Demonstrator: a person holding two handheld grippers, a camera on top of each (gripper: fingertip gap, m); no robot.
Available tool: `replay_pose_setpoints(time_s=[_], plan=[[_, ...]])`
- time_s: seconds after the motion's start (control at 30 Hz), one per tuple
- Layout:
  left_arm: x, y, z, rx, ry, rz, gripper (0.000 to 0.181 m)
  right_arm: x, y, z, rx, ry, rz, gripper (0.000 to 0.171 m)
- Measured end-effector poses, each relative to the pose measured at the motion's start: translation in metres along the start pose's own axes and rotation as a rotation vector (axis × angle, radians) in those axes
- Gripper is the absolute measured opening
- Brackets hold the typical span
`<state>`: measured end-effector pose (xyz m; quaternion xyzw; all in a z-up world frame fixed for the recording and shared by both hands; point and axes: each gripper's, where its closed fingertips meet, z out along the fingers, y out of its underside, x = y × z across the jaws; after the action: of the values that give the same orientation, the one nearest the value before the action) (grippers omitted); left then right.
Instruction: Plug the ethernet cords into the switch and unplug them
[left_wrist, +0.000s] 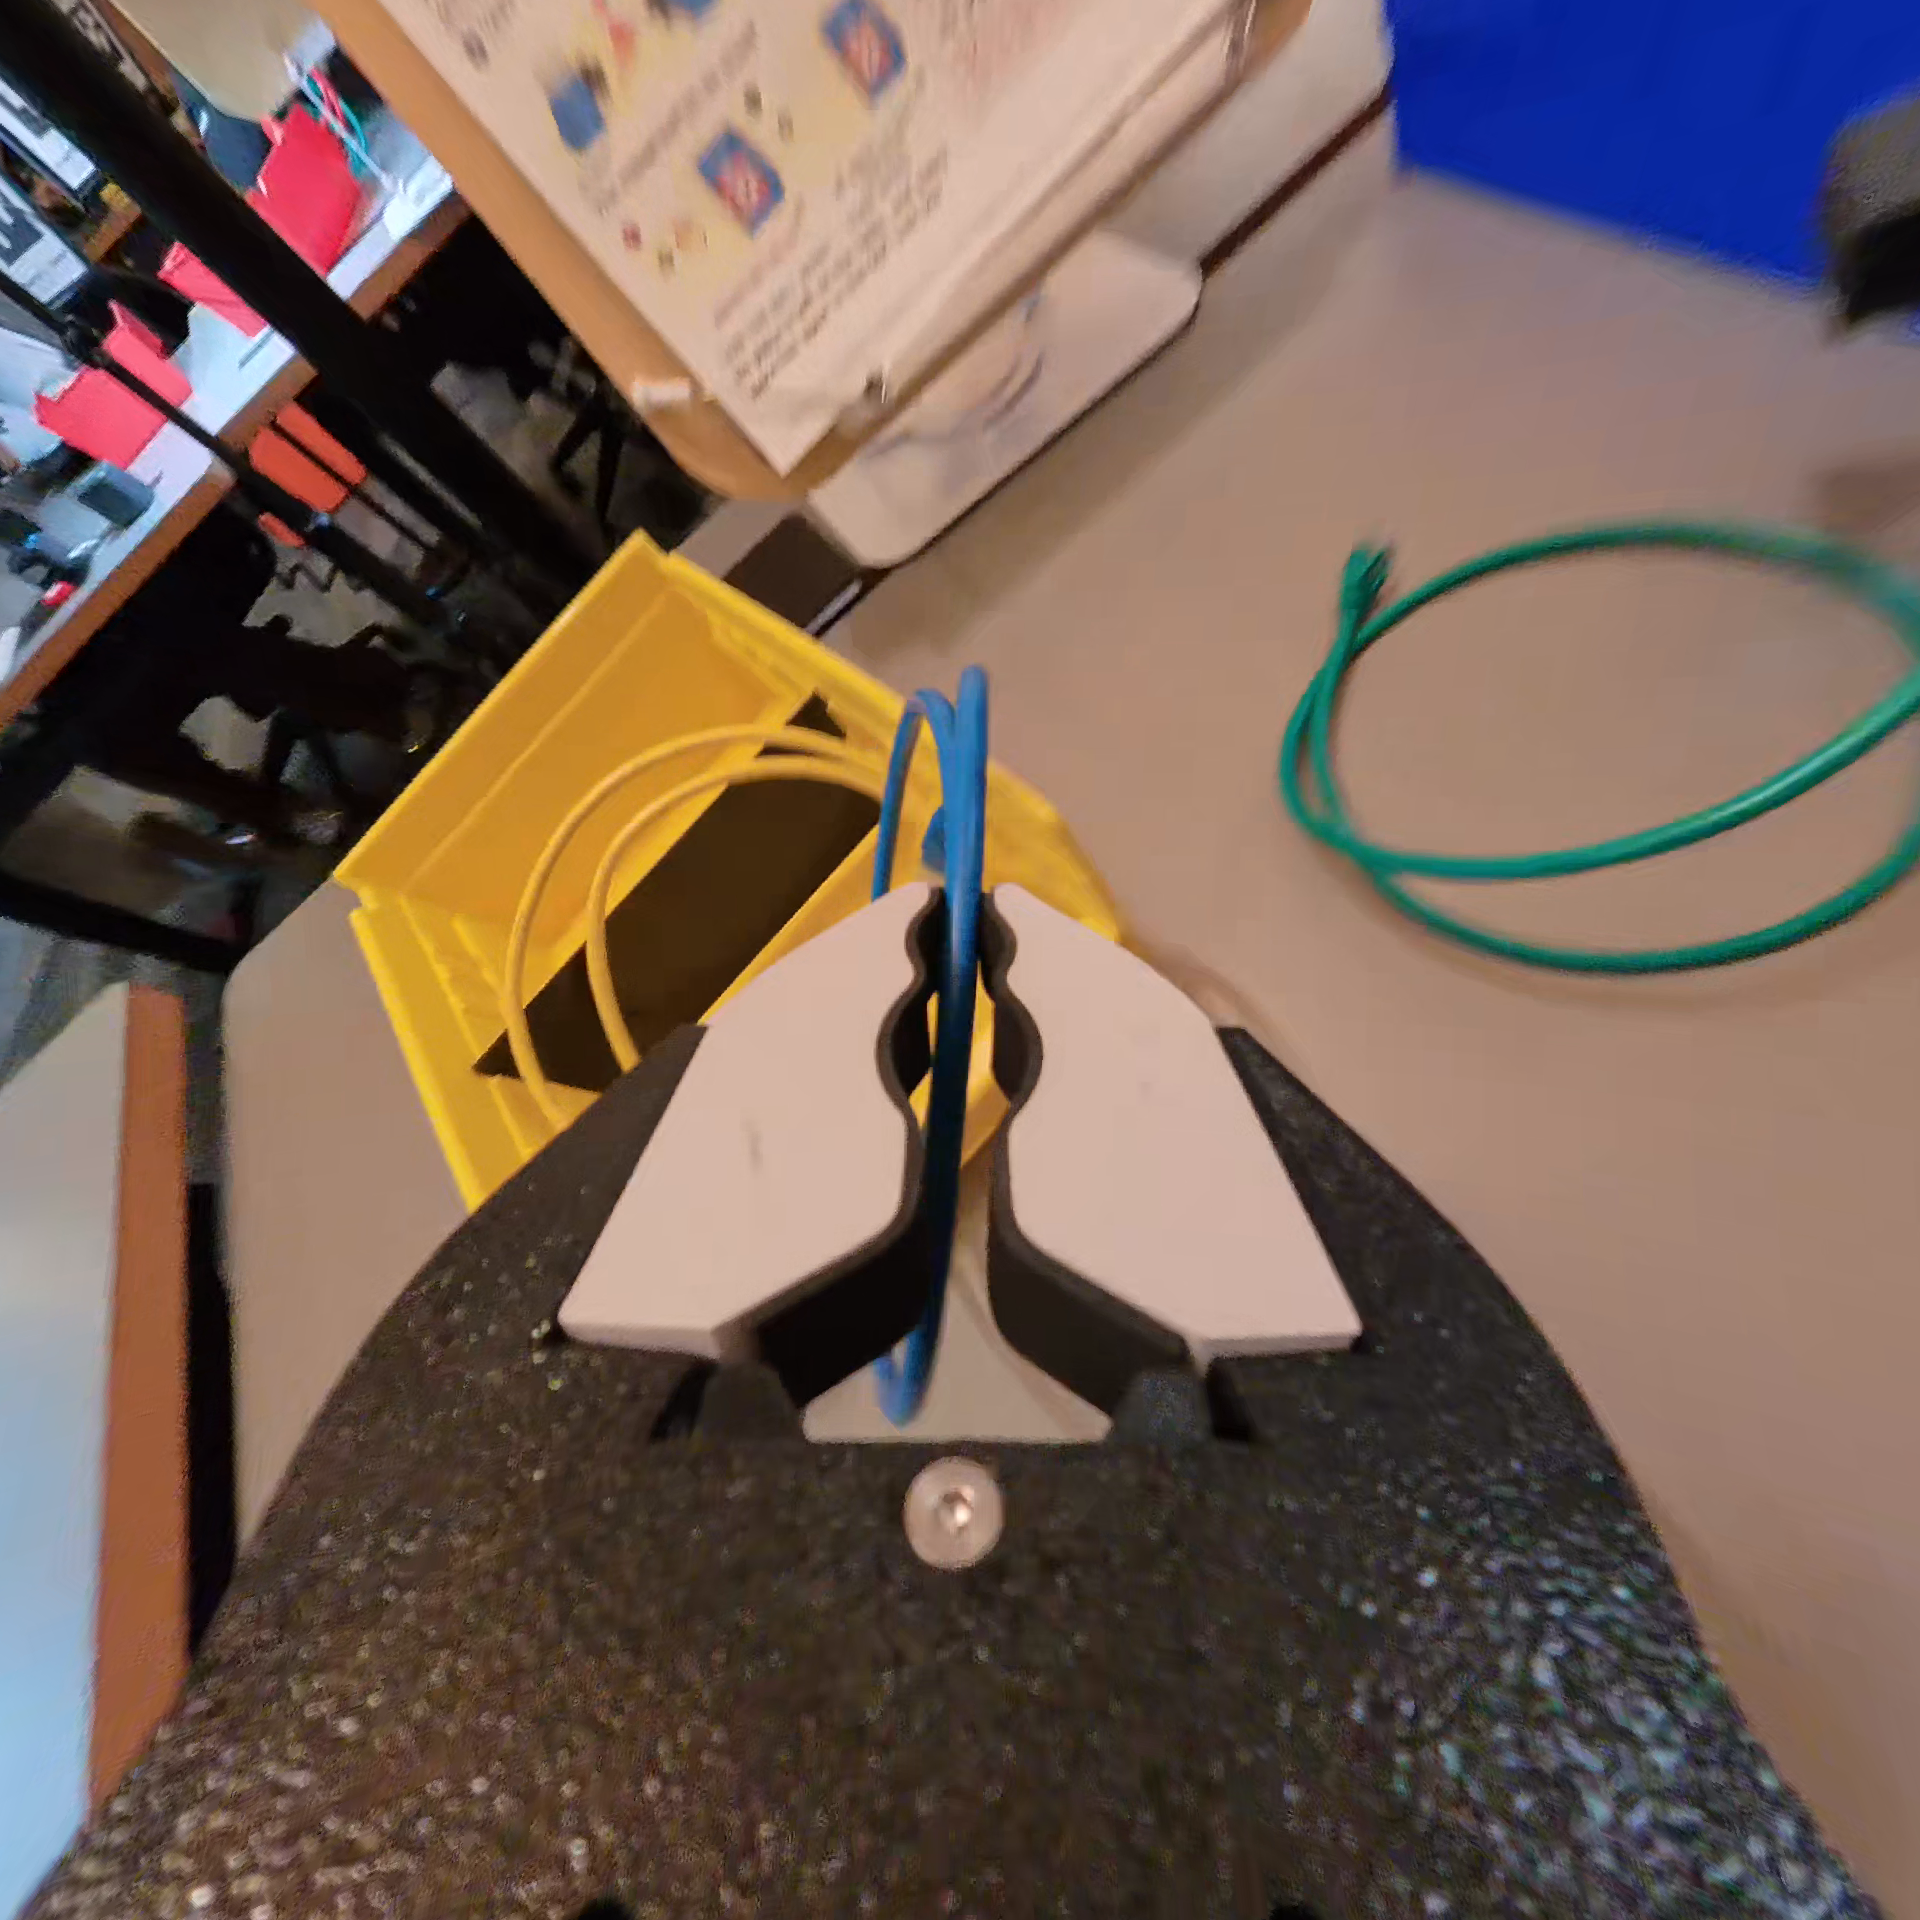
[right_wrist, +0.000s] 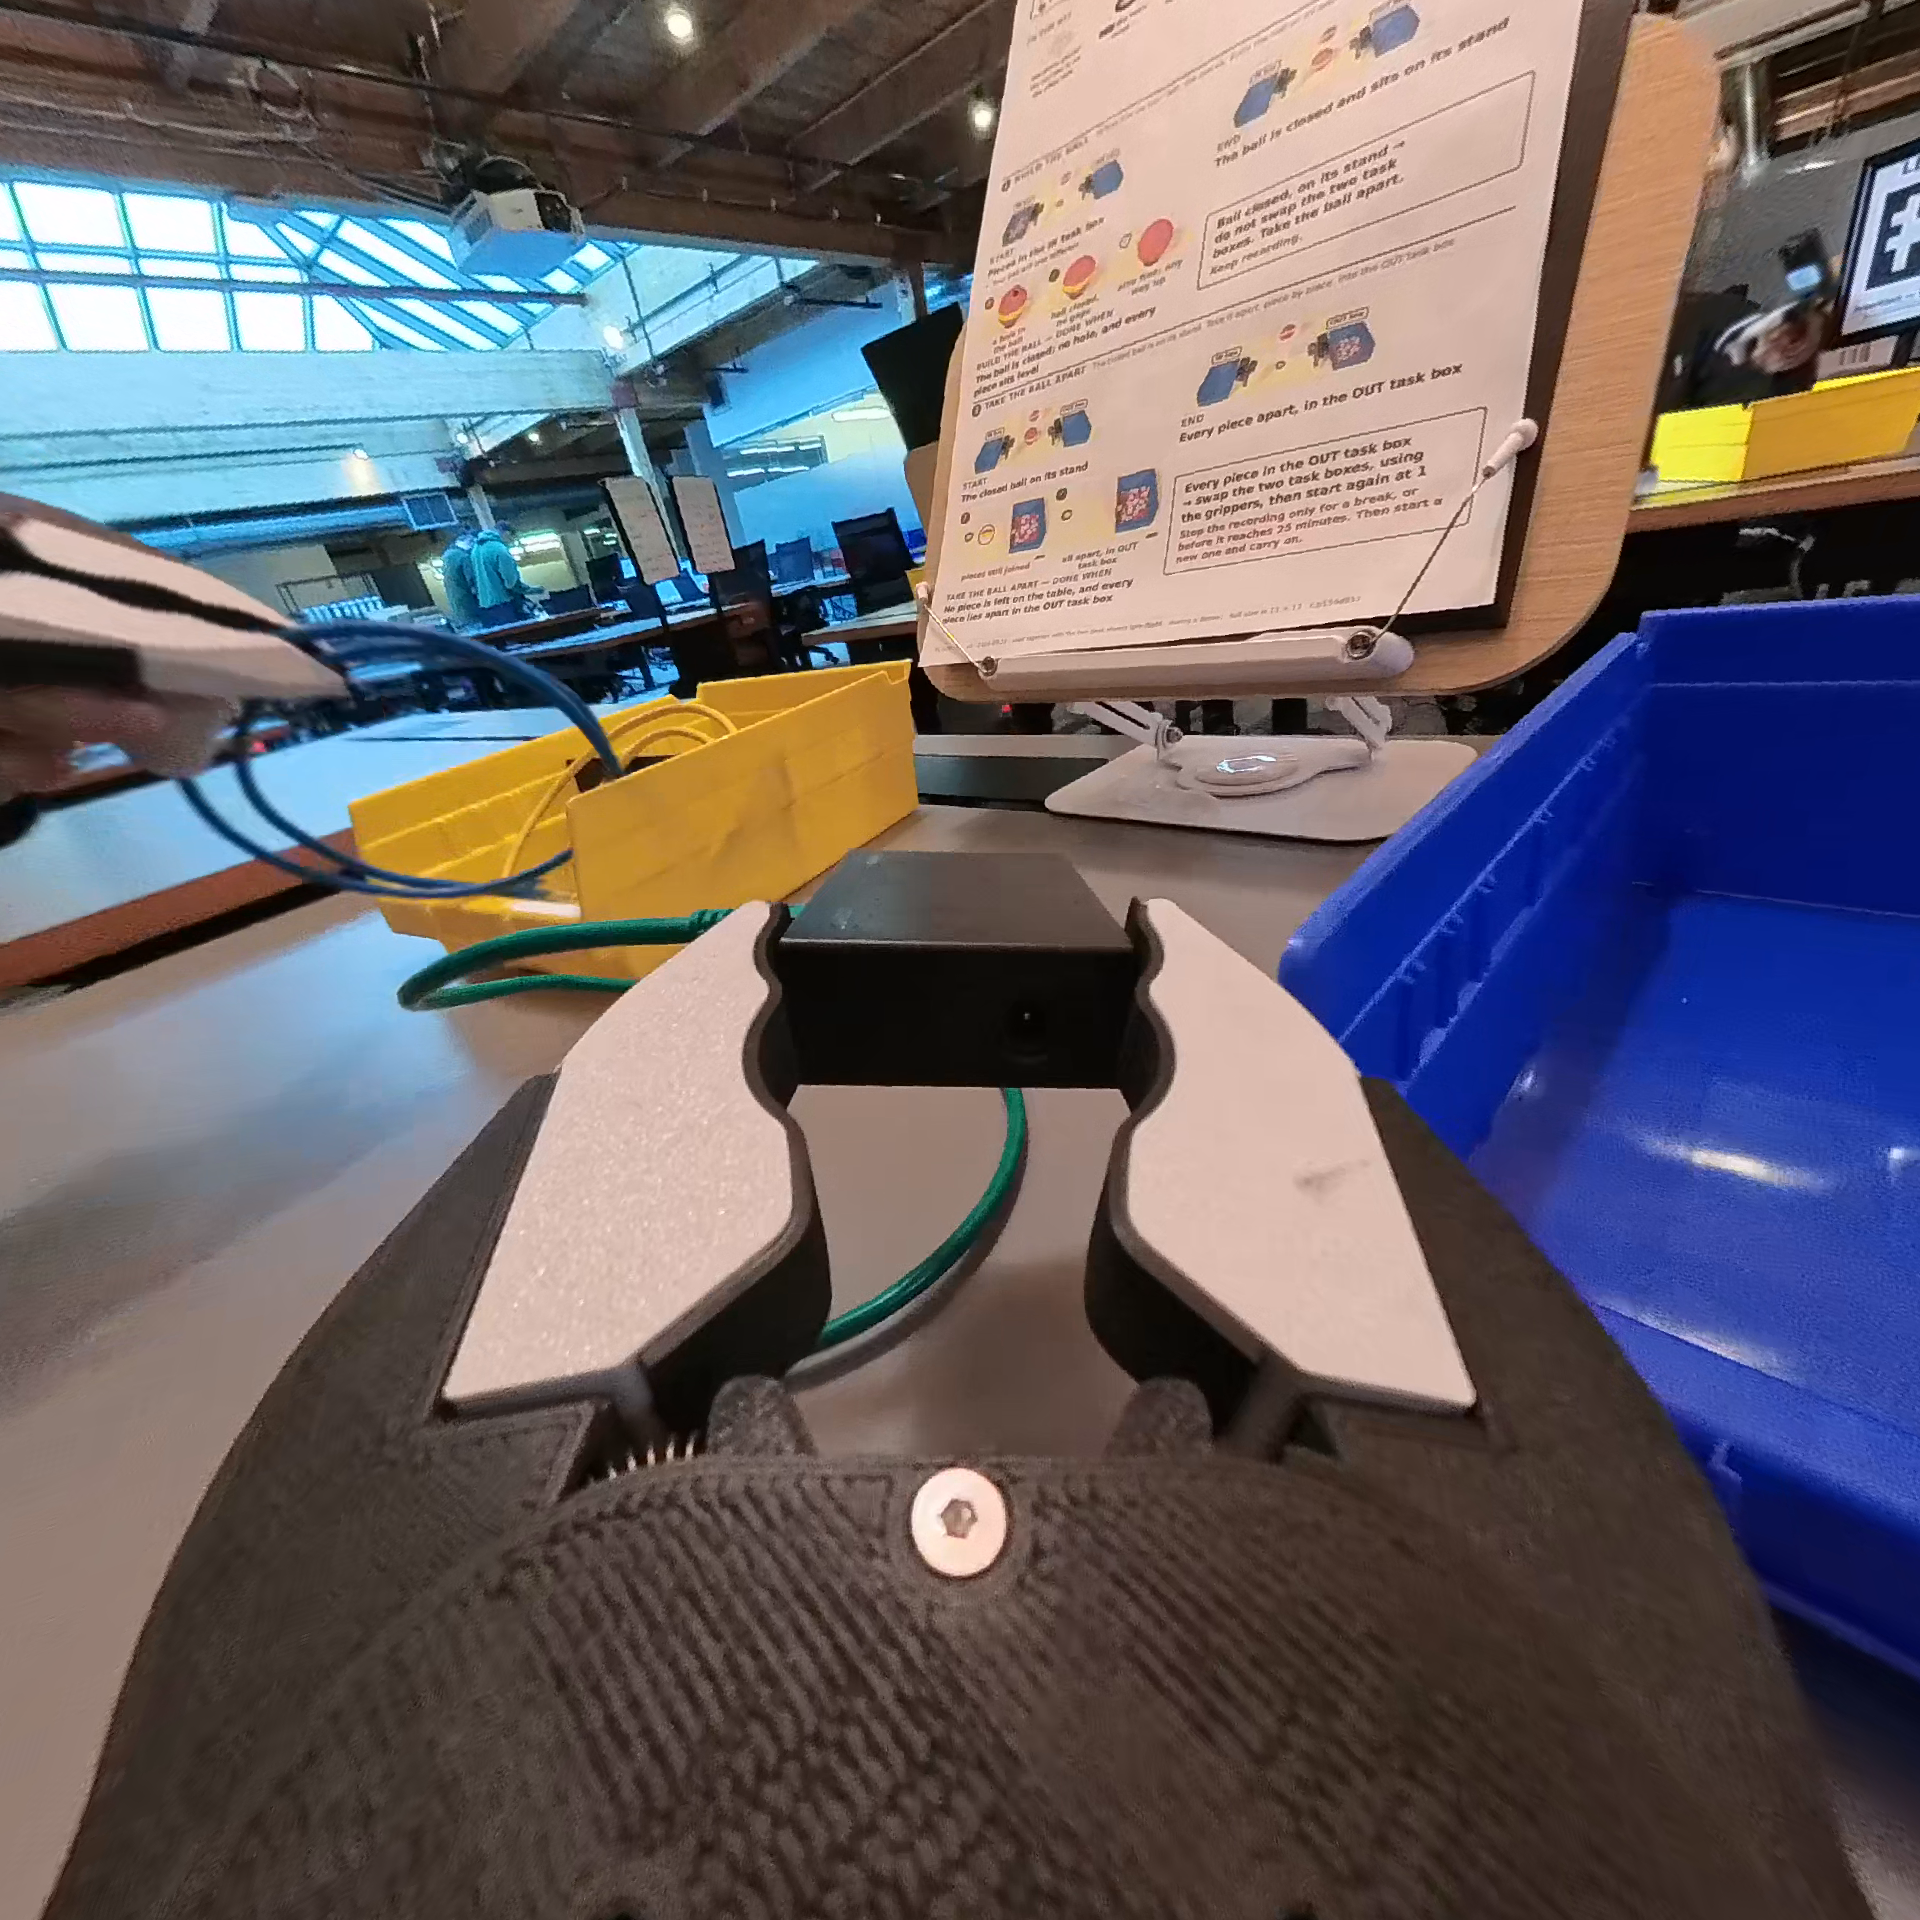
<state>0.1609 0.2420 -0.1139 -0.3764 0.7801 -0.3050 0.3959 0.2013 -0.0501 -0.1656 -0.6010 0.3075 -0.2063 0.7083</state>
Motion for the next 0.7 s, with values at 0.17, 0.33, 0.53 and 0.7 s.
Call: replay_pose_setpoints(time_s=[0.17, 0.33, 0.53, 0.7], plan=[[0.033, -0.046, -0.058, 0.188, 0.094, -0.009, 0.005, 0.009, -0.006, -0.005, 0.052, 0.023, 0.055, 0.061], [0.123, -0.030, -0.085, 0.278, 0.289, 0.320, 0.005, 0.032, -0.016, -0.020, 0.107, 0.094, 0.045, 0.061], [0.199, 0.065, -0.076, 0.153, 0.445, 0.552, 0.006, 0.039, -0.019, -0.027, 0.107, 0.112, -0.018, 0.061], [0.206, 0.101, -0.076, 0.119, 0.548, 0.445, 0.006, 0.038, -0.019, -0.027, 0.107, 0.116, -0.020, 0.061]])
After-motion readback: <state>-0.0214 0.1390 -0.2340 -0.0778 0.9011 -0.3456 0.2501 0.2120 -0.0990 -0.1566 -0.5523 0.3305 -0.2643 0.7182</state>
